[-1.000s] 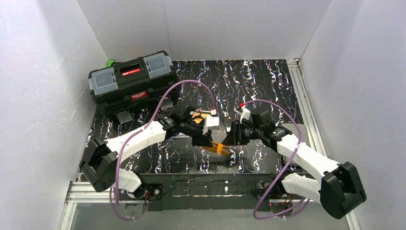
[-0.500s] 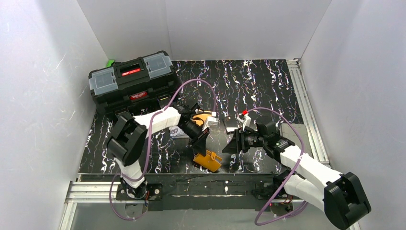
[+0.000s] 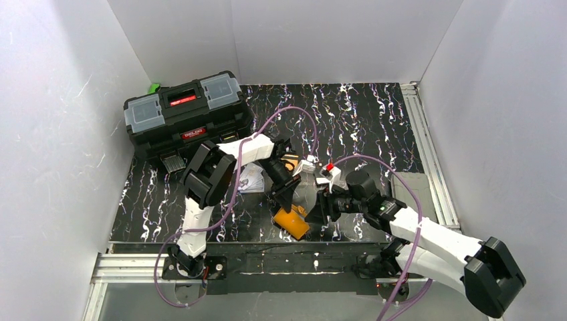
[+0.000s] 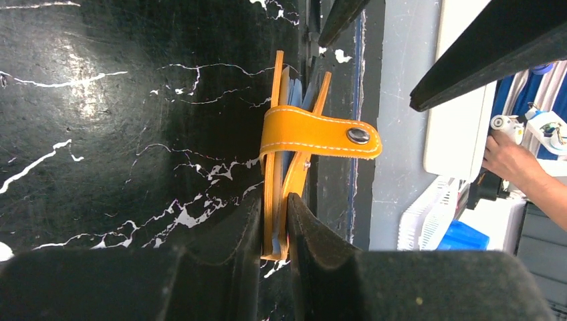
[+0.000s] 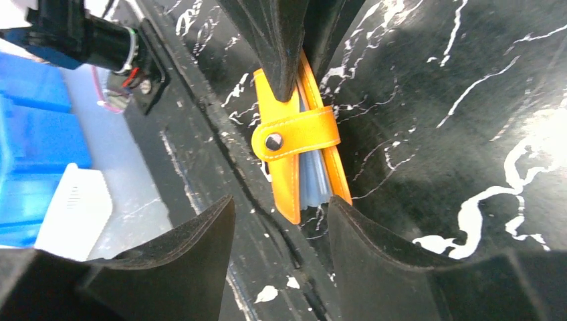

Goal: Put the credit cards into the card holder
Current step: Turn over the card holder at the center of the board.

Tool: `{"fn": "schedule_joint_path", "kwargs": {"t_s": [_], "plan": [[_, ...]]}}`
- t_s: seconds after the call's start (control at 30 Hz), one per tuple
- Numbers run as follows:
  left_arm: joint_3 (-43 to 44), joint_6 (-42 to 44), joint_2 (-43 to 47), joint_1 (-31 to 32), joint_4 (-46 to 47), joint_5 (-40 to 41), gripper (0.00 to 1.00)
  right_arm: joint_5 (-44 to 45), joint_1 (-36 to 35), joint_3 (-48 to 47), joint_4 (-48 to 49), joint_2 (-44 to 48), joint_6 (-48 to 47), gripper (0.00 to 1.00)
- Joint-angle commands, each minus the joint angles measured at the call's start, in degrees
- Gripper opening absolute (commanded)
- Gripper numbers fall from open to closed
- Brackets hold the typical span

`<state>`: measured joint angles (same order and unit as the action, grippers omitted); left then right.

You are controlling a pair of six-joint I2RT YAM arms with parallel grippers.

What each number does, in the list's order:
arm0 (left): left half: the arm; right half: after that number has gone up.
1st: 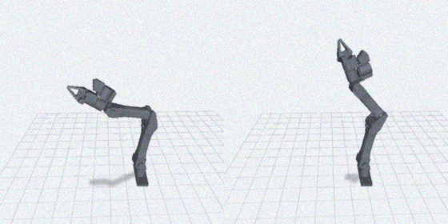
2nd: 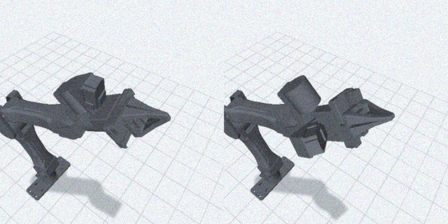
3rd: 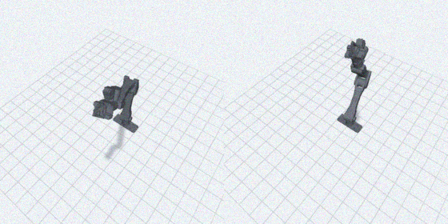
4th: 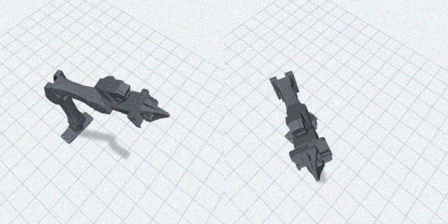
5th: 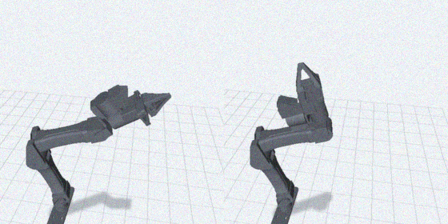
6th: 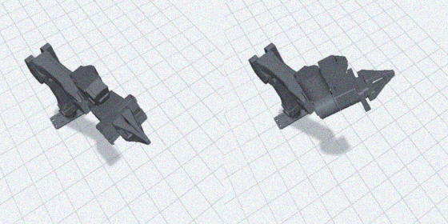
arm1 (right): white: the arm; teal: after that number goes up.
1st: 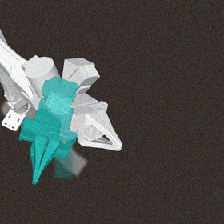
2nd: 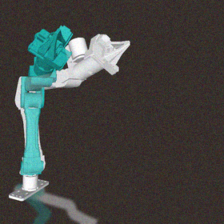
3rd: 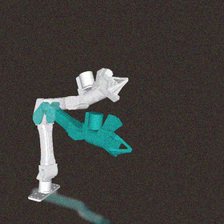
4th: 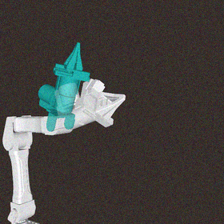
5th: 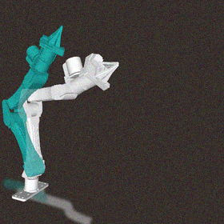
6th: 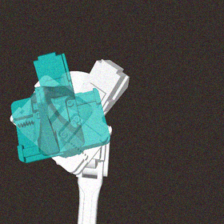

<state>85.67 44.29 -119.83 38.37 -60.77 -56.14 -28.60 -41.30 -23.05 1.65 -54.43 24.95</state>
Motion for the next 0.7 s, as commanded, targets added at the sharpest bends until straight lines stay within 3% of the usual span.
{"fn": "schedule_joint_path", "kwargs": {"t_s": [0.0, 0.13, 0.3, 0.4, 0.43, 0.53, 0.67], "plan": [[2.78, 0.97, -1.42, 0.08, -3.23, 3.7, 0.17, 12.94, -3.71, -2.45, -1.56, 4.17, -4.17, 0.62], [4.15, -0.72, -2.33, 0.13, -2.61, 5.01, 0.25, 18.04, -6.61, -4.79, -3.86, 2.98, -6.52, 0.67], [7.58, -4.55, -4.43, 0.09, -0.96, 8.43, 0.36, 17.84, -7.86, -7.52, -4.32, -0.01, -8.59, 0.68], [9.22, -8.15, -3.62, -0.37, 2.04, 8.92, 0.7, 16.56, -8.33, -7.67, -4.88, -1.1, -8.91, 0.69], [9.85, -9.44, -3.26, -0.92, 2.45, 8.49, 0.95, 16.16, -8.4, -7.34, -4.9, -1.35, -8.87, 0.69], [5.97, -13.39, 4.42, -3.31, 8.78, 8.27, 0.98, 16.02, -8.85, -7.37, -5.88, -4.49, -7.58, 0.69], [6.35, -13.19, 11.99, -6.82, 5.82, 7.56, 0.98, 16.21, -9.45, -9.11, -6.59, -11.92, -6.68, 0.69]]}}
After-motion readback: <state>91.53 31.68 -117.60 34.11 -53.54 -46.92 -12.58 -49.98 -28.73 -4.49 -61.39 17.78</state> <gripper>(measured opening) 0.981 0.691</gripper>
